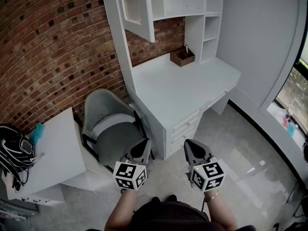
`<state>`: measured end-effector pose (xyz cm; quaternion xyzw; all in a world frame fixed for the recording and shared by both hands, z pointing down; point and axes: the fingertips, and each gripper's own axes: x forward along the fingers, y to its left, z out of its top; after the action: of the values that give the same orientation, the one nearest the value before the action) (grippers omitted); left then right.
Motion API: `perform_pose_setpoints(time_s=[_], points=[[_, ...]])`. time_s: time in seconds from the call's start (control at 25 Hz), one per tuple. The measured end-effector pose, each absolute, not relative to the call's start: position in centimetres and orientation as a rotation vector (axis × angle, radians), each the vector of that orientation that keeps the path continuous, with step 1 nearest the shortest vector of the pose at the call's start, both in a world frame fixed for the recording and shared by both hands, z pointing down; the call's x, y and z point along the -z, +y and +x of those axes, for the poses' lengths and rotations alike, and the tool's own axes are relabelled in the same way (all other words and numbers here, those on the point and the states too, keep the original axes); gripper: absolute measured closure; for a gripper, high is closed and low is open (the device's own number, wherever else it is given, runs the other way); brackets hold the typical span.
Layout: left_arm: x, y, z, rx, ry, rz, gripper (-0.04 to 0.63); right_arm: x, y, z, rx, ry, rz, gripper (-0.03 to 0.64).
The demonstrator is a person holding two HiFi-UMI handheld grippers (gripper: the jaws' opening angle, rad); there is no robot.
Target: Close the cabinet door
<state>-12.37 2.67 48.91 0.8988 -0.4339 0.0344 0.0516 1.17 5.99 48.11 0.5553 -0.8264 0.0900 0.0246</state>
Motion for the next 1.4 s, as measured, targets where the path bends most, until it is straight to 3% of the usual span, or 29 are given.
perform_pose_setpoints(time_s=[0.6, 1.4], points=[[-48.7, 2.6, -10.4, -0.085, -1.322, 2.735, 0.586, -47.4, 5.8, 2.2, -0.272, -2.623, 1.675, 0.615], [-34.2, -4.8, -10.2, 0.140, -1.475, 2.951, 0.584, -32.9, -2.2, -0.4, 0.234, -2.774, 1.592, 0.617]])
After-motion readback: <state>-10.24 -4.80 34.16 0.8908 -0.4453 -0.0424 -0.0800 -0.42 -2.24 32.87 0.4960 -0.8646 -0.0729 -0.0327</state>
